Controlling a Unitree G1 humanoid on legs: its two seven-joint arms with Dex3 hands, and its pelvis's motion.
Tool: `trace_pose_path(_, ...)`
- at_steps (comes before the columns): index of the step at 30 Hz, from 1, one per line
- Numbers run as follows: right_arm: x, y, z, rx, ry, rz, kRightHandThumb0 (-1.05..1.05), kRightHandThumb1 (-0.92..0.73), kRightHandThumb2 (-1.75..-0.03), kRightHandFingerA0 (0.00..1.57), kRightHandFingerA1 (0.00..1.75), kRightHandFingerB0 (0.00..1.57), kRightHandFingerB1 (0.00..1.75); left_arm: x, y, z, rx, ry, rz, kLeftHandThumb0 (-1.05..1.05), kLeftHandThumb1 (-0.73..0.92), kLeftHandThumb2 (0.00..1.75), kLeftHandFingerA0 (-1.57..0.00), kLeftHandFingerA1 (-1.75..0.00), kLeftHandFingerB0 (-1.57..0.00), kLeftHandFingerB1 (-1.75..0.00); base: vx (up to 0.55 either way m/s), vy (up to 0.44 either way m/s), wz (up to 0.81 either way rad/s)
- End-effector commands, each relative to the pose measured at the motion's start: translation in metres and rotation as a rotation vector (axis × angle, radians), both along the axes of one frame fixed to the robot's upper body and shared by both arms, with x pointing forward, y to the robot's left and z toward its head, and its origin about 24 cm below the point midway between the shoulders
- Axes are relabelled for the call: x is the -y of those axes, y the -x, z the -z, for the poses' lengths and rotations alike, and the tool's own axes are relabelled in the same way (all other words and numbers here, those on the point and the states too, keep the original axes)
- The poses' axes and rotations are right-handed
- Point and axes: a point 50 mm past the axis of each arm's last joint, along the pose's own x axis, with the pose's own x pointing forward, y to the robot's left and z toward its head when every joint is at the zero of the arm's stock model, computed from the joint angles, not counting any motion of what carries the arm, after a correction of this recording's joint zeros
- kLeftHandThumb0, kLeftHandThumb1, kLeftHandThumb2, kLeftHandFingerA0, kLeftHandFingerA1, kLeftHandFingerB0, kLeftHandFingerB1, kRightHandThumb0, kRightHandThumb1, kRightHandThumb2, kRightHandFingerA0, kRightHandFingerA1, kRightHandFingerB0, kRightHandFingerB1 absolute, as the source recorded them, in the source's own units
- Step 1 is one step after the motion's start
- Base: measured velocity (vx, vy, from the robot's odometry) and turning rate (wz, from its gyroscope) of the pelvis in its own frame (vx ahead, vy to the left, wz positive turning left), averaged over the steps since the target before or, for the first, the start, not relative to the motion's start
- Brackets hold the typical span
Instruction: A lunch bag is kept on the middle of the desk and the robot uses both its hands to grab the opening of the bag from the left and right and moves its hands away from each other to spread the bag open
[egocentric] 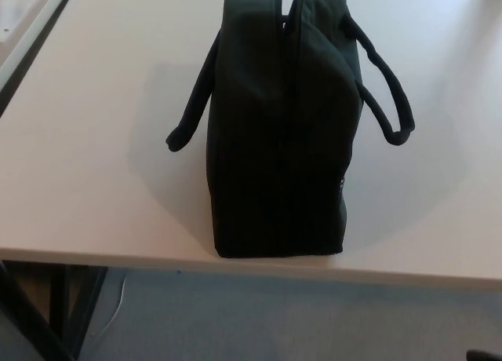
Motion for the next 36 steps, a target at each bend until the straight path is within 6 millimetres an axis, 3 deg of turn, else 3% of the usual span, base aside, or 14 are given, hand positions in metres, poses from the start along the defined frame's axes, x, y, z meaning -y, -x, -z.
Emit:
trace_pose_path(1,-0.018,-0.017,-0.025,0.284,-0.3,0.19,-0.2,-0.39,-0.54,0.55,0.48,0.46,0.4,0.006,-0.019,-0.055,0.501,-0.123,0.215,0.09,0.37,0.86,-0.26,-0.54,-0.28,-0.54,0.0,0.0,0.0)
trace_pose_path(2,-0.019,-0.01,-0.026,0.343,-0.225,0.241,-0.24,-0.4,-0.58,0.46,0.44,0.42,0.39,0.006,-0.015,-0.058,0.577,-0.132,0.135,0.07,0.39,0.87,-0.13,-0.49,-0.19,-0.5,0.0,0.0,0.0)
trace_pose_path(3,-0.02,-0.004,-0.028,0.376,-0.163,0.261,-0.28,-0.41,-0.61,0.45,0.44,0.4,0.4,0.005,-0.012,-0.06,0.633,-0.145,0.087,0.13,0.56,0.59,-0.25,-0.33,-0.28,-0.31,0.0,0.0,0.0)
trace_pose_path(11,-0.023,0.021,-0.07,0.744,0.289,0.024,-0.36,-0.55,-0.57,0.37,0.33,0.31,0.31,-0.003,-0.001,-0.092,0.937,-0.262,0.004,0.11,0.55,0.56,-0.24,-0.36,-0.27,-0.3,0.0,0.0,0.0)
trace_pose_path(21,-0.052,0.051,-0.119,1.007,0.243,-0.135,-0.36,-0.56,-0.58,0.34,0.34,0.27,0.3,0.002,0.0,-0.127,1.106,-0.252,0.081,0.16,0.51,0.56,-0.27,-0.38,-0.3,-0.32,0.0,0.0,0.0)
trace_pose_path(22,-0.058,0.059,-0.116,1.005,0.204,-0.145,-0.31,-0.55,-0.57,0.34,0.35,0.28,0.3,0.004,0.001,-0.127,1.113,-0.239,0.095,0.08,0.35,0.84,-0.18,-0.52,-0.17,-0.5,0.0,0.0,0.0)
trace_pose_path(24,-0.065,0.068,-0.114,1.02,0.149,-0.157,-0.24,-0.54,-0.56,0.35,0.36,0.29,0.31,0.006,0.004,-0.125,1.124,-0.18,0.098,0.09,0.35,0.84,-0.19,-0.53,-0.18,-0.5,0.0,0.0,0.0)
trace_pose_path(25,-0.067,0.073,-0.115,1.081,0.199,-0.191,-0.17,-0.38,-0.85,0.28,0.56,0.14,0.49,0.007,0.006,-0.123,1.111,-0.164,0.096,0.09,0.35,0.84,-0.19,-0.53,-0.18,-0.5,0.0,0.0,0.0)
trace_pose_path(26,-0.064,0.074,-0.112,1.189,0.277,-0.255,-0.16,-0.4,-0.87,0.25,0.54,0.12,0.48,0.004,0.007,-0.119,1.095,-0.142,0.094,0.13,0.33,0.82,-0.21,-0.53,-0.19,-0.5,0.0,0.0,0.0)
trace_pose_path(27,-0.061,0.075,-0.111,1.251,0.345,-0.295,-0.23,-0.58,-0.57,0.52,0.37,0.25,0.3,0.002,0.008,-0.117,1.085,-0.128,0.09,0.14,0.33,0.82,-0.22,-0.54,-0.18,-0.5,0.0,0.0,0.0)
trace_pose_path(28,-0.058,0.075,-0.111,1.273,0.39,-0.313,-0.23,-0.58,-0.57,0.52,0.37,0.25,0.3,0.0,0.009,-0.116,1.081,-0.12,0.087,0.14,0.33,0.82,-0.22,-0.54,-0.18,-0.5,0.0,0.0,0.0)
trace_pose_path(29,-0.051,0.073,-0.115,1.332,0.465,-0.337,-0.24,-0.57,-0.57,0.77,0.54,0.26,0.3,-0.004,0.009,-0.116,1.079,-0.125,0.09,0.12,0.34,0.83,-0.21,-0.53,-0.17,-0.5,0.0,0.0,0.0)
trace_pose_path(31,-0.041,0.07,-0.122,1.365,0.567,-0.33,-0.28,-0.57,-0.57,0.5,0.36,0.26,0.31,-0.009,0.008,-0.121,1.087,-0.151,0.098,0.07,0.35,0.84,-0.21,-0.53,-0.18,-0.5,0.0,0.0,0.0)
trace_pose_path(36,-0.01,0.051,-0.152,1.409,0.739,-0.286,-0.23,-0.57,-0.57,0.73,0.65,0.21,0.29,-0.025,0.0,-0.145,1.172,-0.222,0.111,0.05,0.37,0.85,-0.21,-0.52,-0.17,-0.49,0.0,0.0,0.0)
